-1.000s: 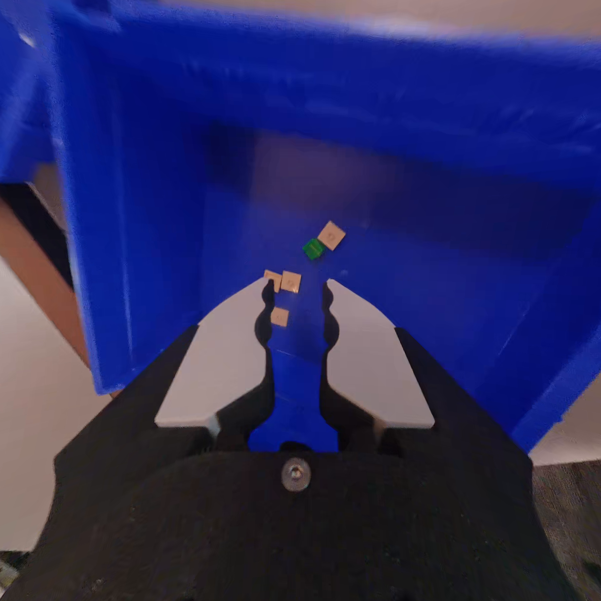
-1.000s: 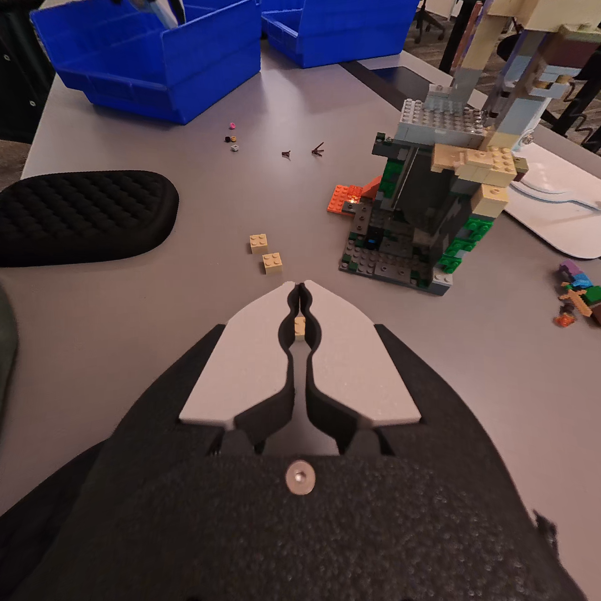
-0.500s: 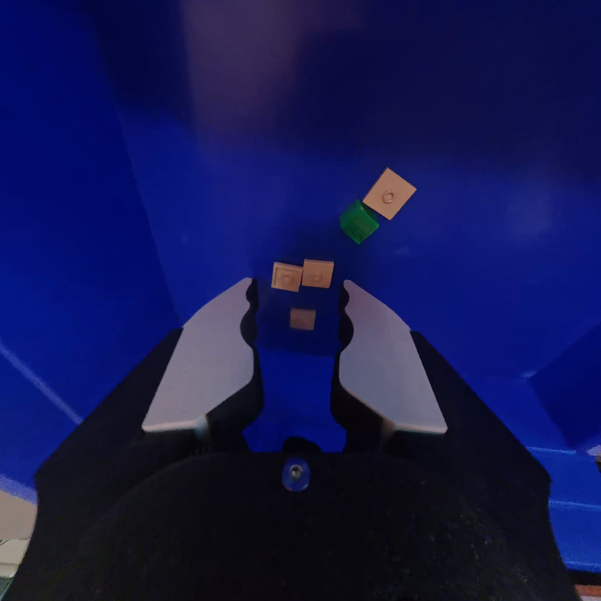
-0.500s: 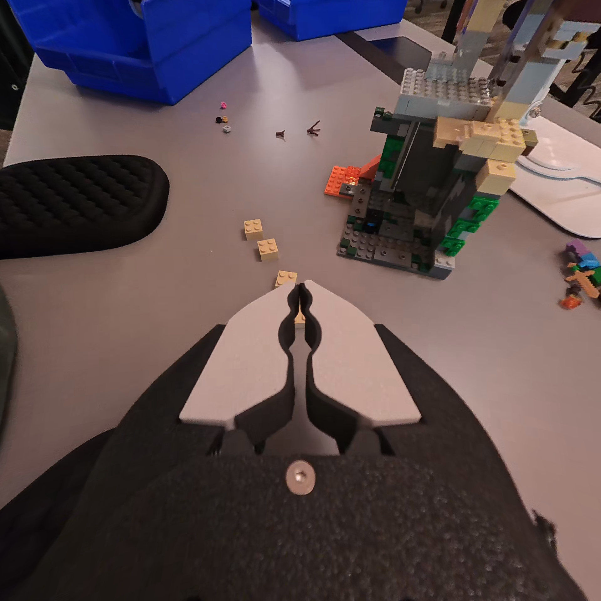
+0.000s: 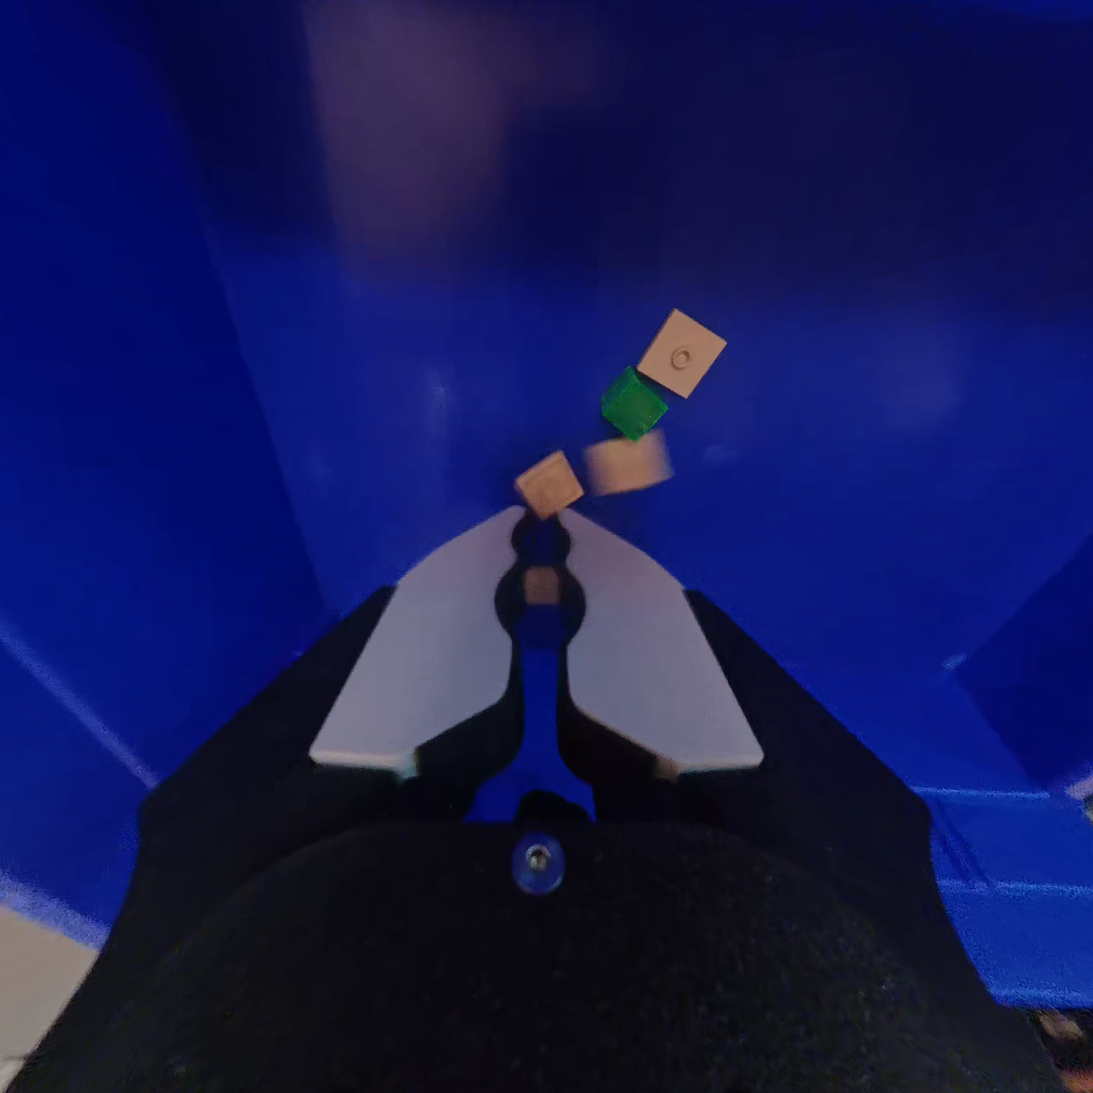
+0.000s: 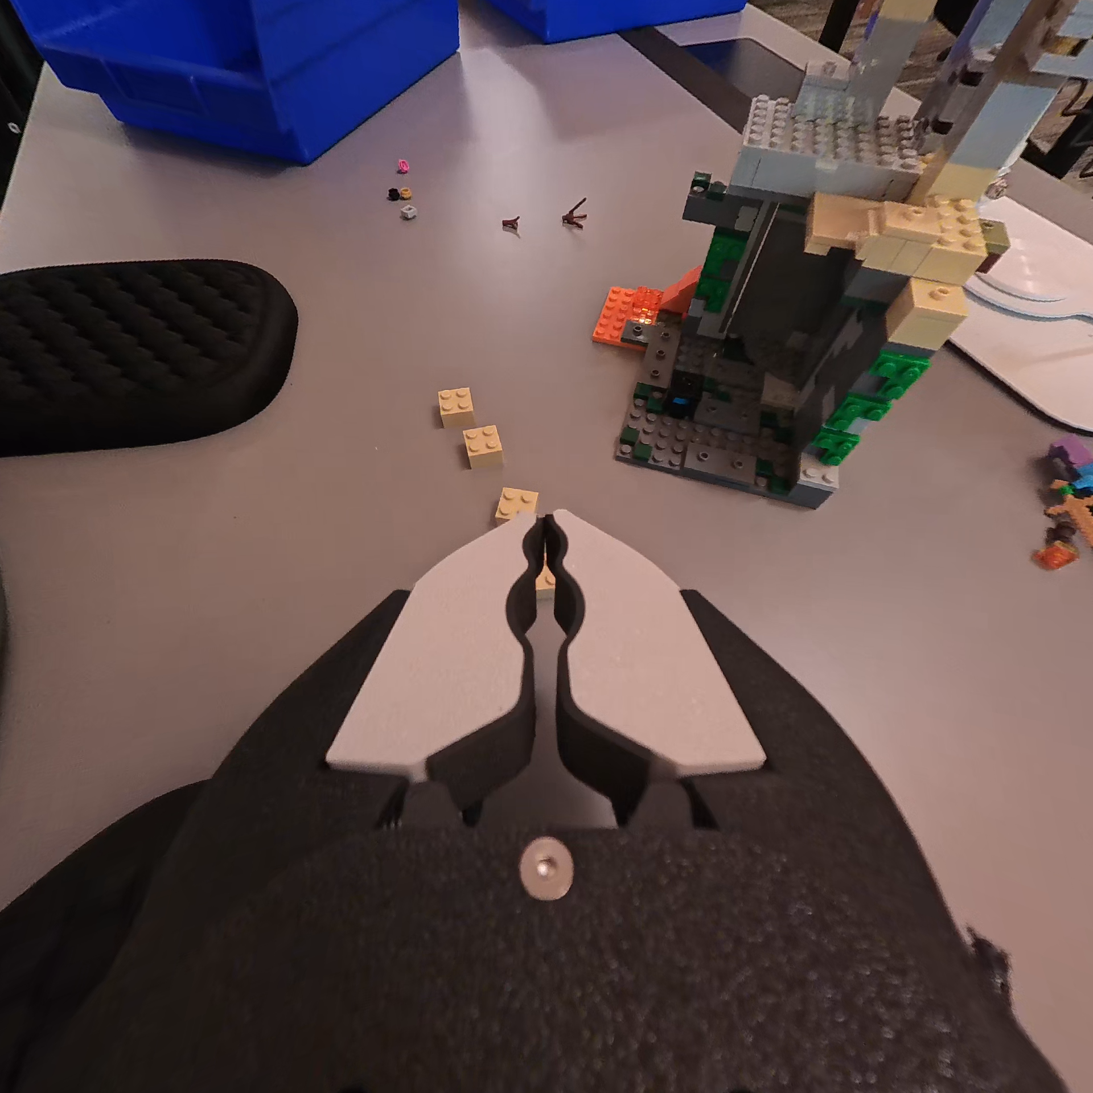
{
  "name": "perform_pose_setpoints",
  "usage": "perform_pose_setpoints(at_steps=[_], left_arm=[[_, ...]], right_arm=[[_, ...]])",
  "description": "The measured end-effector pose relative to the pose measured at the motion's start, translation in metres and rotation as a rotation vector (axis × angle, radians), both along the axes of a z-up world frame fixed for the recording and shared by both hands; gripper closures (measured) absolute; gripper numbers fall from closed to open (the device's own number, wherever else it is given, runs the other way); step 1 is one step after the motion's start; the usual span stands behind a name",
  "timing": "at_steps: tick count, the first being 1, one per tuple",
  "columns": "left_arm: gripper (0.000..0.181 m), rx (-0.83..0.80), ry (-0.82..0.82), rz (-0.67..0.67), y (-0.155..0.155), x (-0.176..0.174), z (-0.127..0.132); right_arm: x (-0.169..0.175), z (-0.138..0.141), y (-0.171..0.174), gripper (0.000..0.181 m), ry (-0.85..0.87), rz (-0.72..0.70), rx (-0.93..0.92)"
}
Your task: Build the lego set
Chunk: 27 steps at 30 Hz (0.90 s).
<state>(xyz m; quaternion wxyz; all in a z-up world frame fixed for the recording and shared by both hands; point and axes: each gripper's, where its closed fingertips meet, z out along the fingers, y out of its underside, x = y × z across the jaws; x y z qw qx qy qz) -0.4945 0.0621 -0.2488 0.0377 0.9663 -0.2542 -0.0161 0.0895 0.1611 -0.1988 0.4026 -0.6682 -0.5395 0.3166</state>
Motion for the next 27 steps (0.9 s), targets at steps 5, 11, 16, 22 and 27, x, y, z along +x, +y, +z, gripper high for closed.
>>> perform_pose_setpoints(at_steps=[5, 11, 16, 22, 27], left_arm=[[0.178, 0.061, -0.007, -0.015, 0.0, 0.007, 0.014], [0.151, 0.089, 0.022, -0.032, 0.004, 0.012, 0.009], [0.147, 0.084, 0.026, -0.022, 0.012, 0.007, -0.002], [0.163, 0.044, -0.053, 0.003, 0.013, 0.013, -0.005], [0.163, 0.117, -0.039, -0.049, 0.013, 0.029, 0.018]], right_arm=[[-0.002, 0.001, -0.001, 0.181, 0.011, 0.007, -0.001], [-0.003, 0.001, -0.004, 0.181, 0.011, 0.016, 0.002], [0.0, 0.004, -0.003, 0.181, 0.013, 0.009, 0.009], [0.0, 0.003, -0.004, 0.181, 0.011, 0.007, 0.009], [0.002, 0.008, -0.005, 0.181, 0.016, 0.014, 0.021]])
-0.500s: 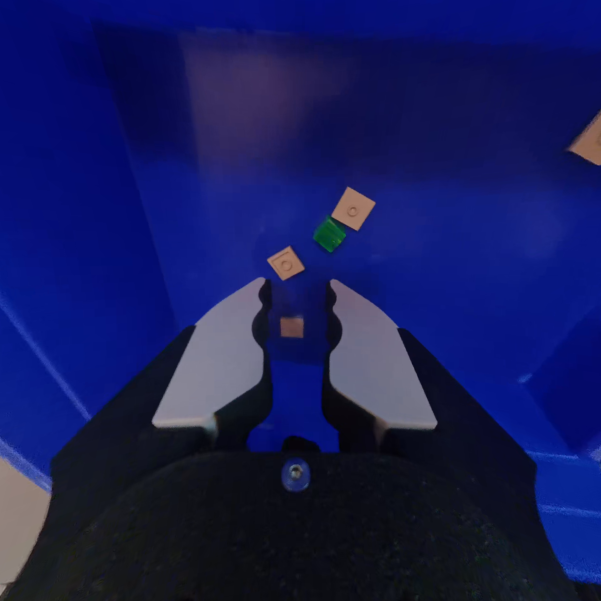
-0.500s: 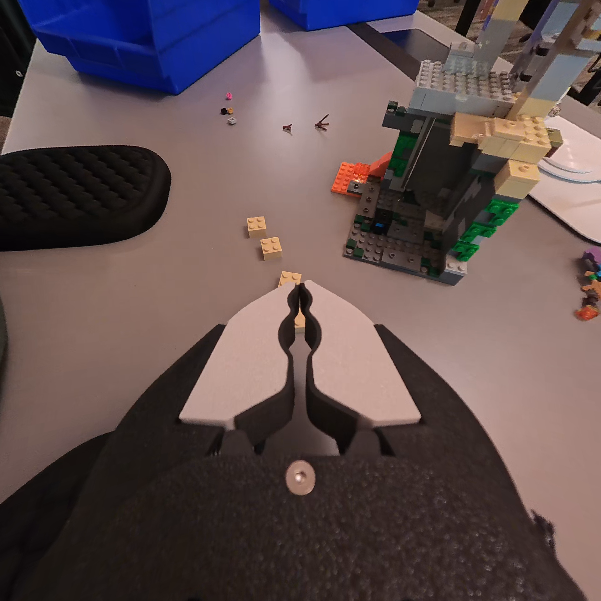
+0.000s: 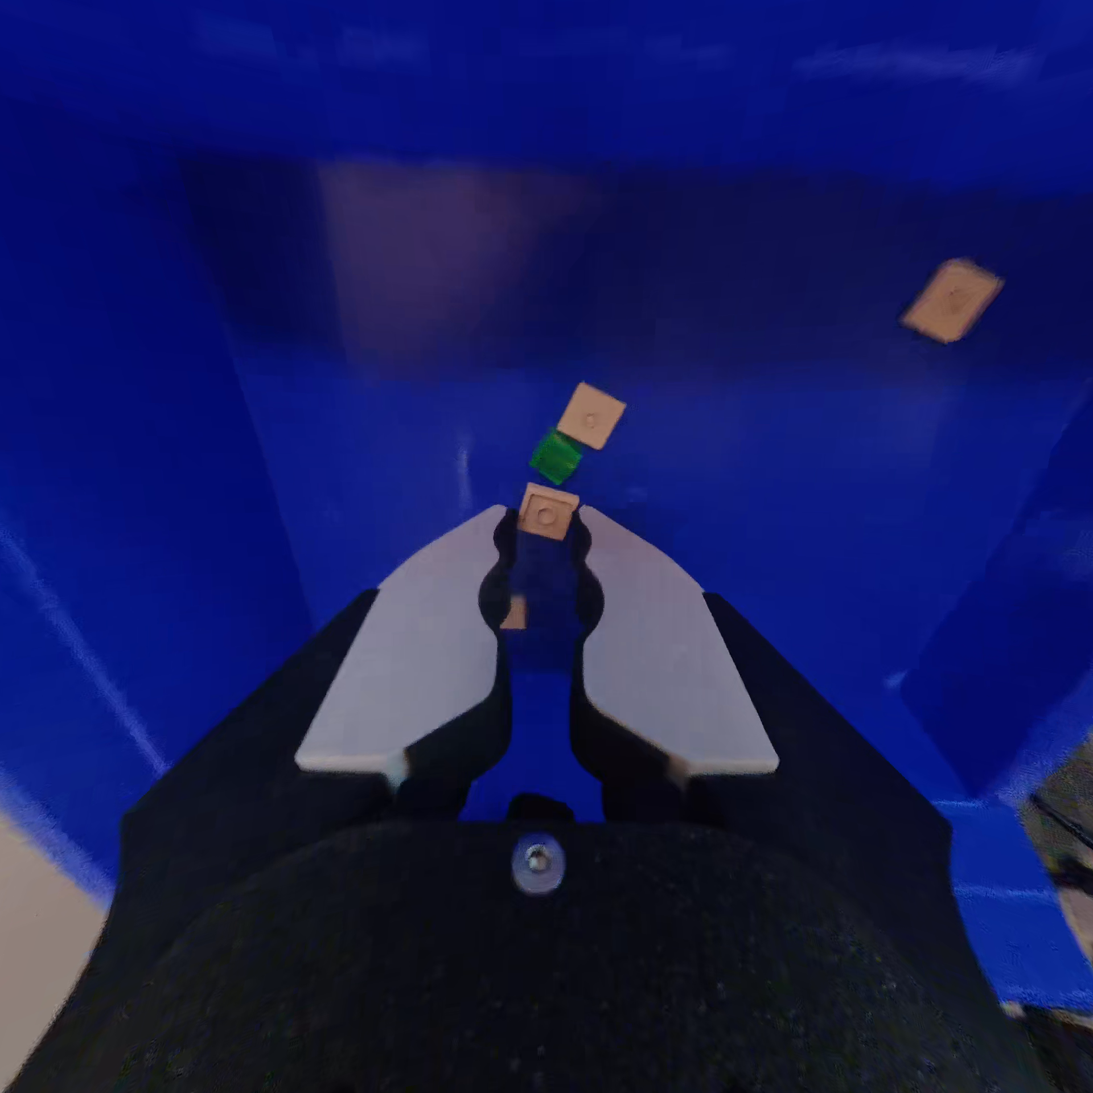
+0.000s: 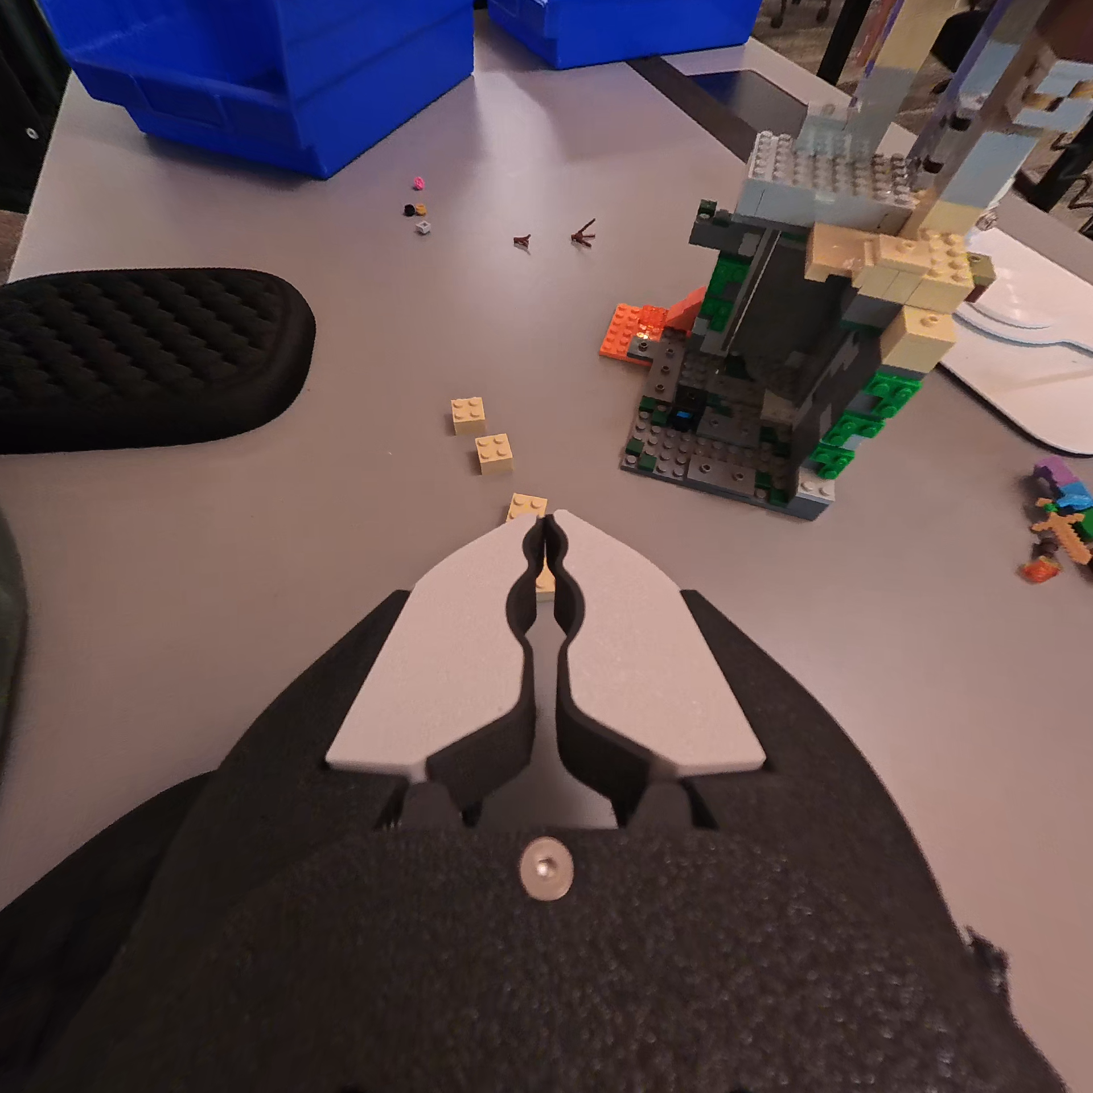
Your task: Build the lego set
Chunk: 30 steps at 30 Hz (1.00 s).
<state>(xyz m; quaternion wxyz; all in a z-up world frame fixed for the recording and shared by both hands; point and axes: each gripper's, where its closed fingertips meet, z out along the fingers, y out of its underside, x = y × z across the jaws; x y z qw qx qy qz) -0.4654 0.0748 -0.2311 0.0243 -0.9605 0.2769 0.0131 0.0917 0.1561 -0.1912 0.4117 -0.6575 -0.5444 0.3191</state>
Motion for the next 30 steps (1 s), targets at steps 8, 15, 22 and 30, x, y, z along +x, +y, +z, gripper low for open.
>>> perform_pose_setpoints(at_steps=[8, 15, 22, 30], left_arm=[[0.164, 0.303, -0.086, -0.384, 0.014, 0.174, 0.092], [0.164, 0.346, -0.25, -0.718, 0.024, 0.36, 0.061], [0.164, 0.279, -0.415, -0.822, 0.028, 0.475, 0.004], [0.156, 0.264, -0.449, -0.817, 0.03, 0.507, -0.022]], right_arm=[[-0.006, 0.005, -0.004, 0.181, 0.032, 0.019, 0.008], [-0.001, 0.013, -0.01, 0.181, 0.002, 0.024, 0.07], [0.002, 0.012, -0.012, 0.181, -0.008, 0.025, 0.076], [0.001, 0.004, -0.013, 0.181, -0.026, 0.034, 0.066]])
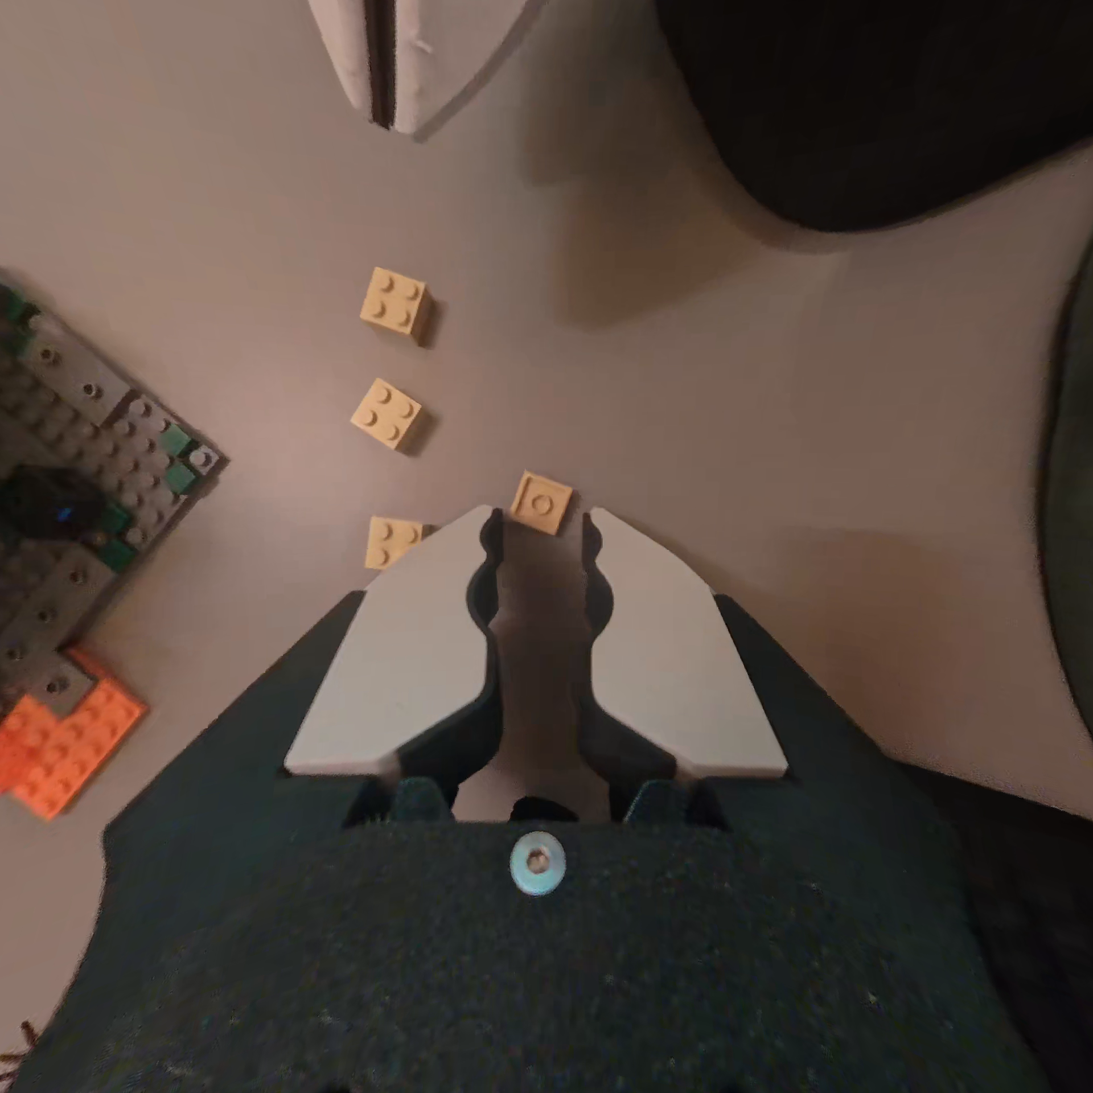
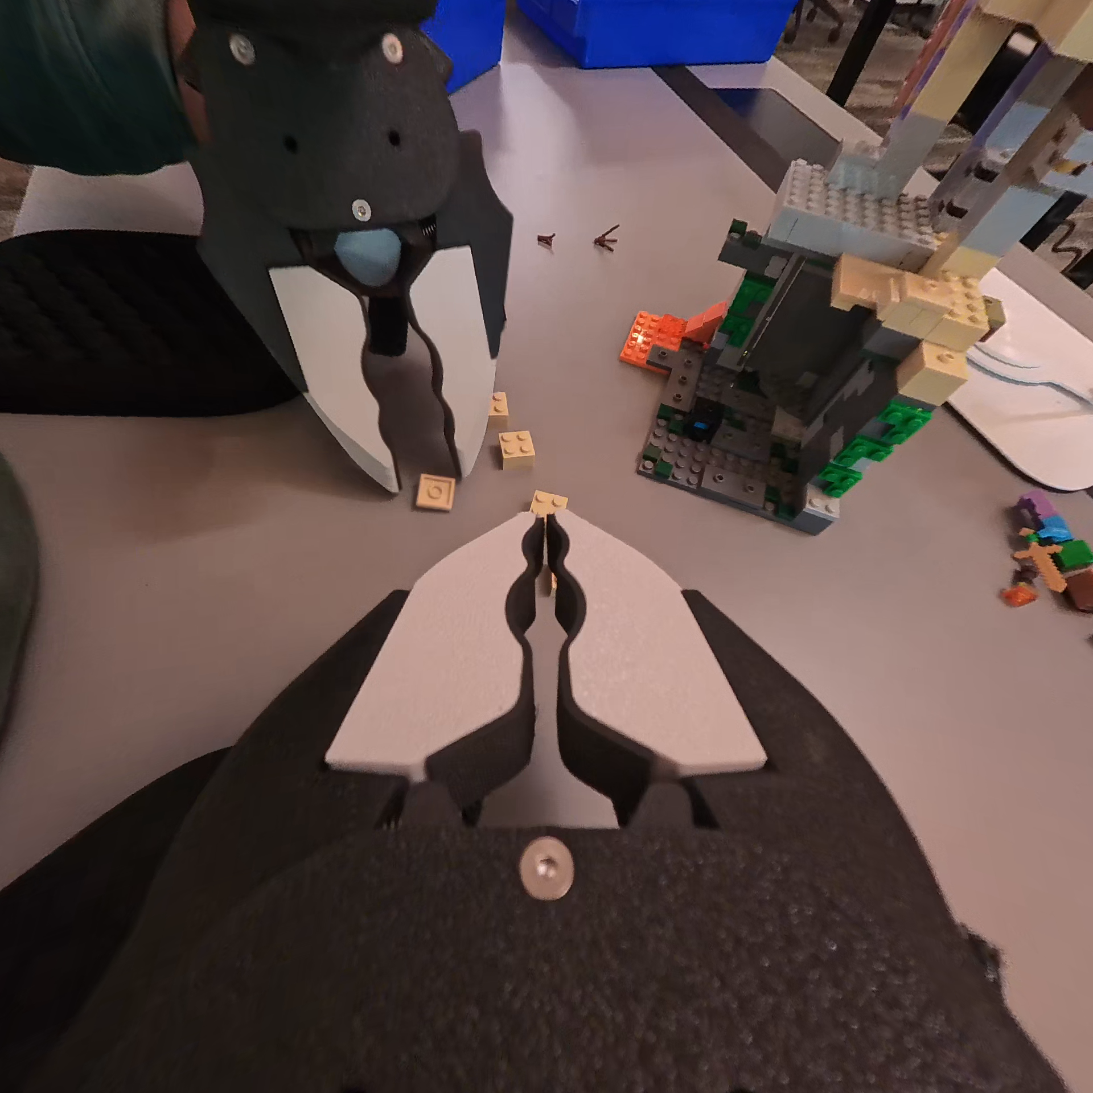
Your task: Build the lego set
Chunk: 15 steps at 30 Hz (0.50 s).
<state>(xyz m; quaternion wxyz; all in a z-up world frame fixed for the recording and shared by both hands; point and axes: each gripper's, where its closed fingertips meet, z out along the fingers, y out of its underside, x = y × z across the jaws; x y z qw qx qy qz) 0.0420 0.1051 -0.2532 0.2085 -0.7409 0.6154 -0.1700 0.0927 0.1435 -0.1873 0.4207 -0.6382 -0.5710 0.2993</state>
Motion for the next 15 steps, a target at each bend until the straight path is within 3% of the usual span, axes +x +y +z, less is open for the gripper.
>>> perform_pose_setpoints(at_steps=[4, 7, 12, 15], left_arm=[[0.154, 0.041, -0.032, 0.056, 0.001, -0.019, 0.019], [0.156, 0.123, -0.024, 0.156, 0.006, -0.061, 0.053], [0.159, 0.247, 0.097, 0.509, 0.024, -0.204, 0.123], [0.155, 0.207, 0.24, 0.734, 0.02, -0.312, 0.134]], right_arm=[[-0.001, -0.004, 0.0, 0.181, -0.006, 0.004, -0.009], [0.0, -0.005, 0.0, 0.181, -0.01, 0.006, -0.006], [0.0, -0.005, 0.0, 0.181, -0.002, 0.009, -0.013], [0.0, -0.005, -0.001, 0.181, 0.0, 0.012, -0.016]])
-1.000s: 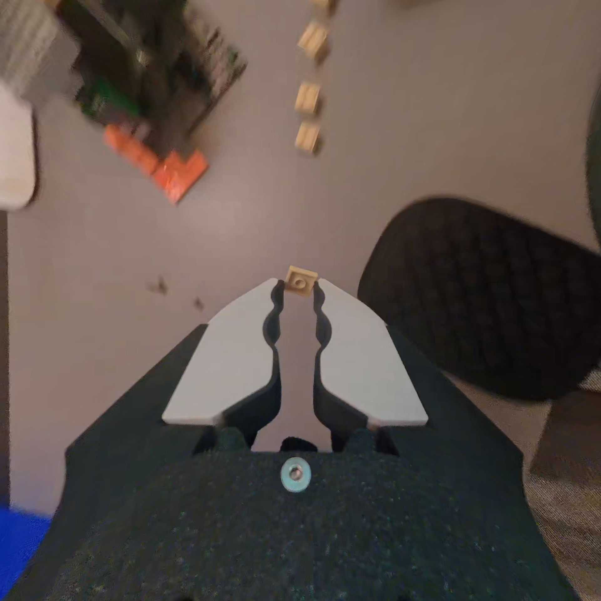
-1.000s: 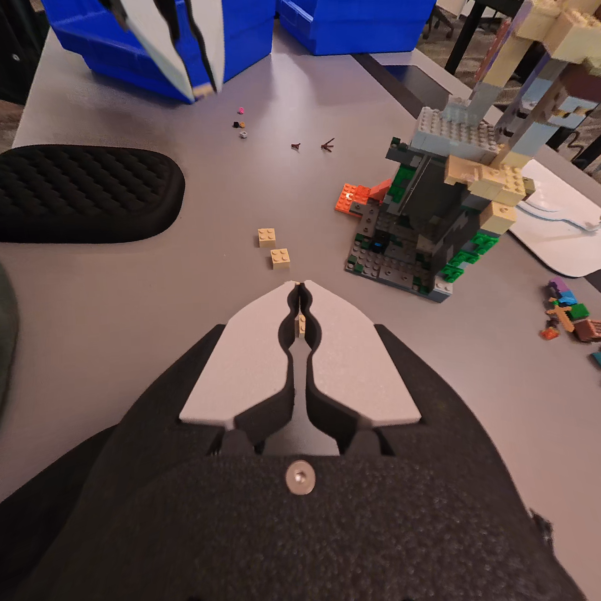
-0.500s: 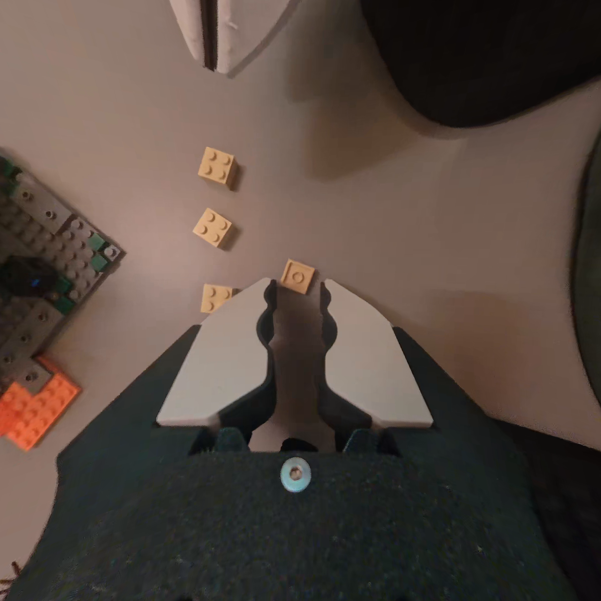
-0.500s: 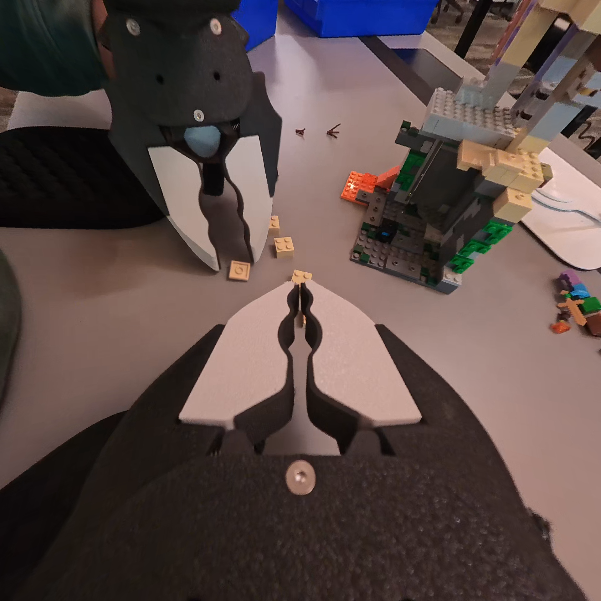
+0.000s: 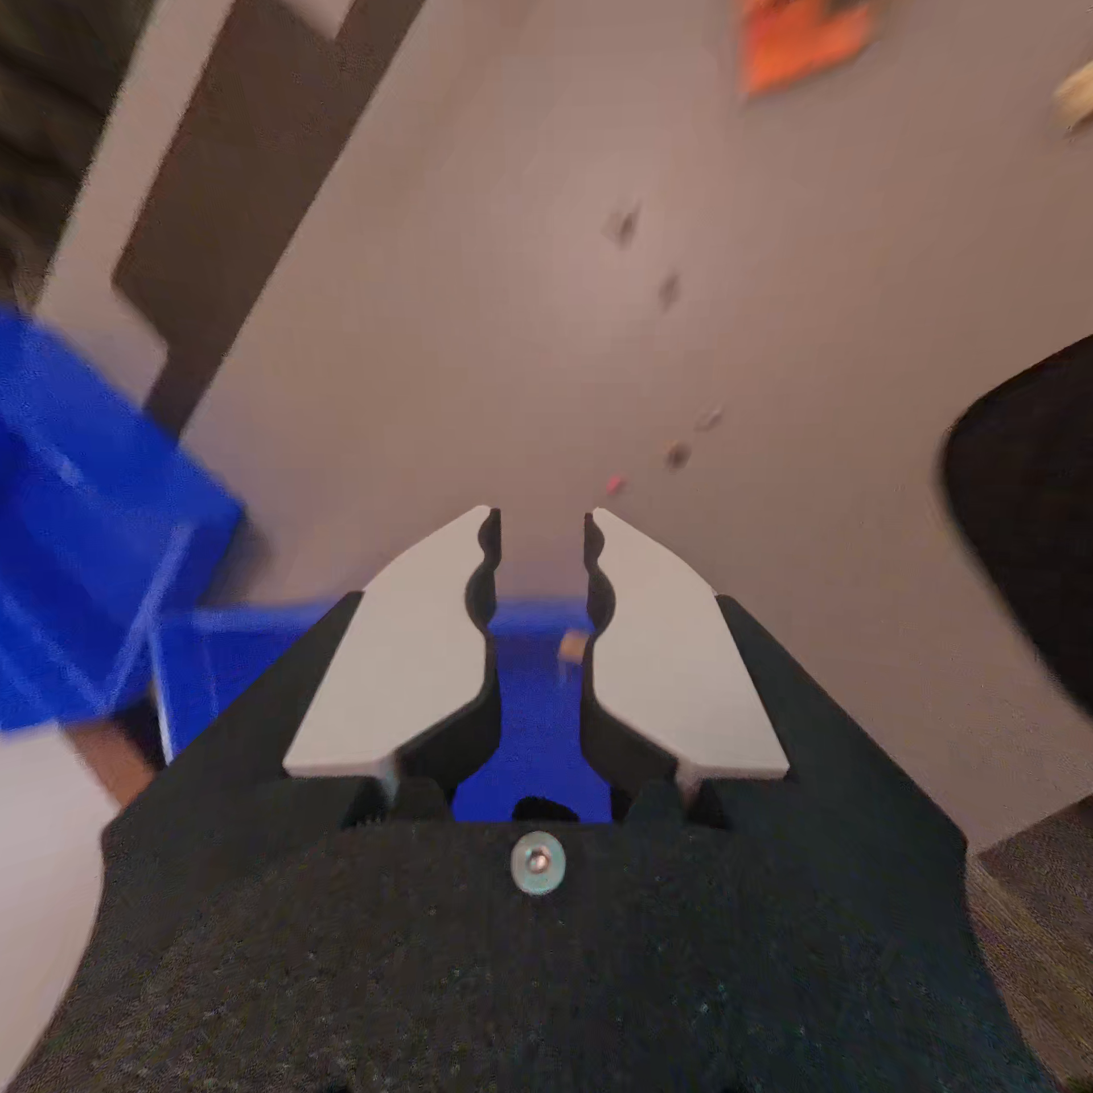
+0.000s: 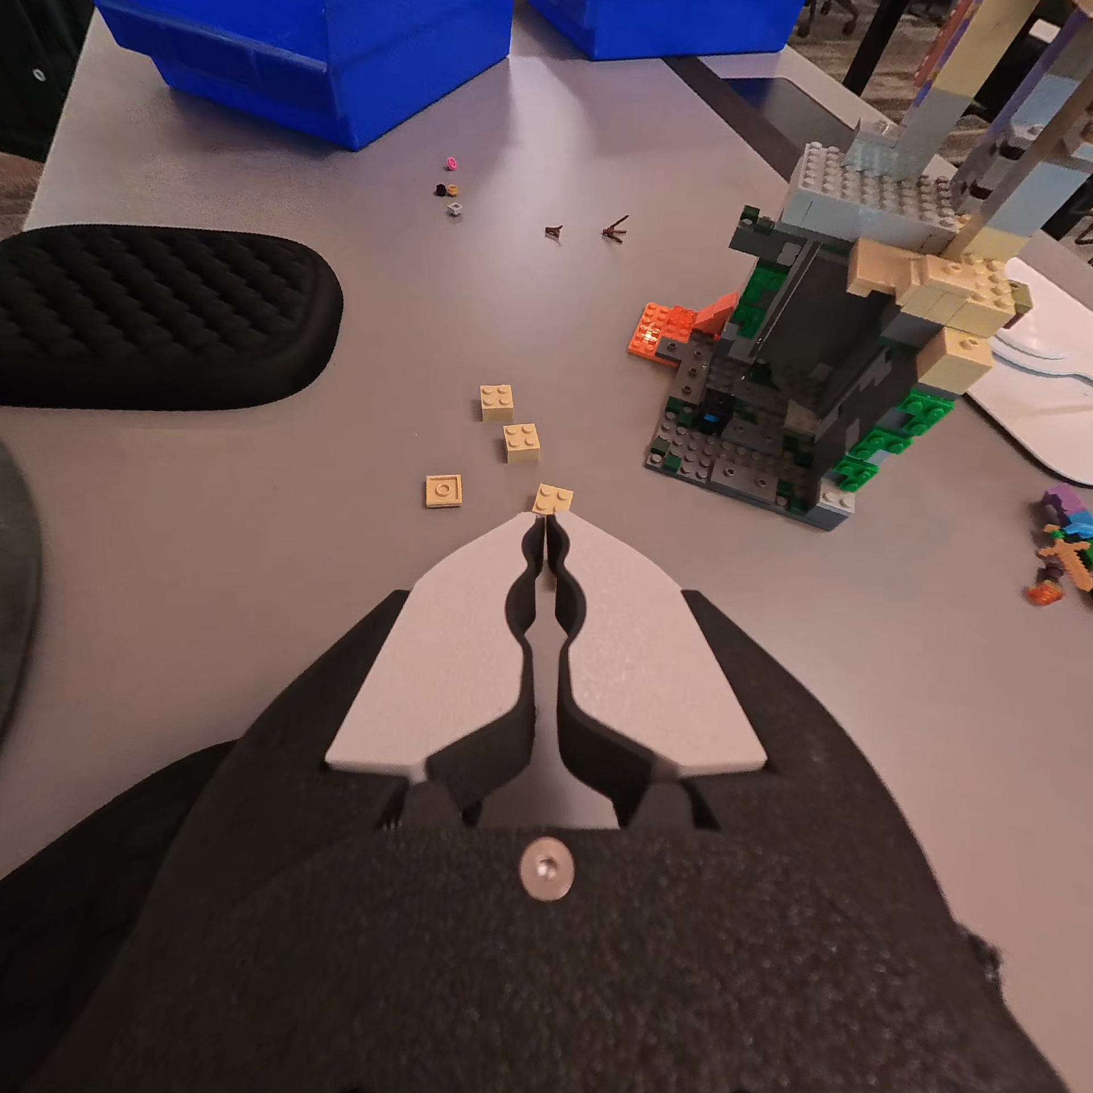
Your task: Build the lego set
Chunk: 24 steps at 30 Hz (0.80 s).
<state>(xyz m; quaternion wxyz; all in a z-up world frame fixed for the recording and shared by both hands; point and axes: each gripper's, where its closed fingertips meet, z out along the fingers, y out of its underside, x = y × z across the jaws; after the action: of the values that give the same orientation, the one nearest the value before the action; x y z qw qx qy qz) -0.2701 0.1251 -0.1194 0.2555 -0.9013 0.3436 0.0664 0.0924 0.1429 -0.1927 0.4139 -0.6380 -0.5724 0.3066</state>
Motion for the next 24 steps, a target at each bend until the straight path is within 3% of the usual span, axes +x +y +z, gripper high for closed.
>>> perform_pose_setpoints(at_steps=[3, 7, 12, 20, 24], left_arm=[[0.153, -0.153, 0.031, 0.121, -0.019, -0.081, -0.025], [0.15, -0.328, 0.051, 0.22, -0.04, -0.143, -0.078], [0.146, -0.393, 0.109, 0.12, -0.044, -0.168, -0.119], [0.15, -0.456, 0.054, 0.064, -0.038, -0.176, -0.132], [0.164, -0.502, -0.007, 0.049, -0.042, -0.169, -0.133]], right_arm=[[-0.001, 0.0, 0.0, 0.181, 0.0, 0.002, -0.002], [0.0, -0.001, 0.001, 0.181, -0.005, -0.007, -0.002], [0.001, -0.001, 0.004, 0.181, -0.014, -0.021, -0.003], [0.0, -0.005, 0.006, 0.181, -0.029, -0.031, -0.009], [0.0, -0.005, 0.006, 0.181, -0.028, -0.035, -0.012]])
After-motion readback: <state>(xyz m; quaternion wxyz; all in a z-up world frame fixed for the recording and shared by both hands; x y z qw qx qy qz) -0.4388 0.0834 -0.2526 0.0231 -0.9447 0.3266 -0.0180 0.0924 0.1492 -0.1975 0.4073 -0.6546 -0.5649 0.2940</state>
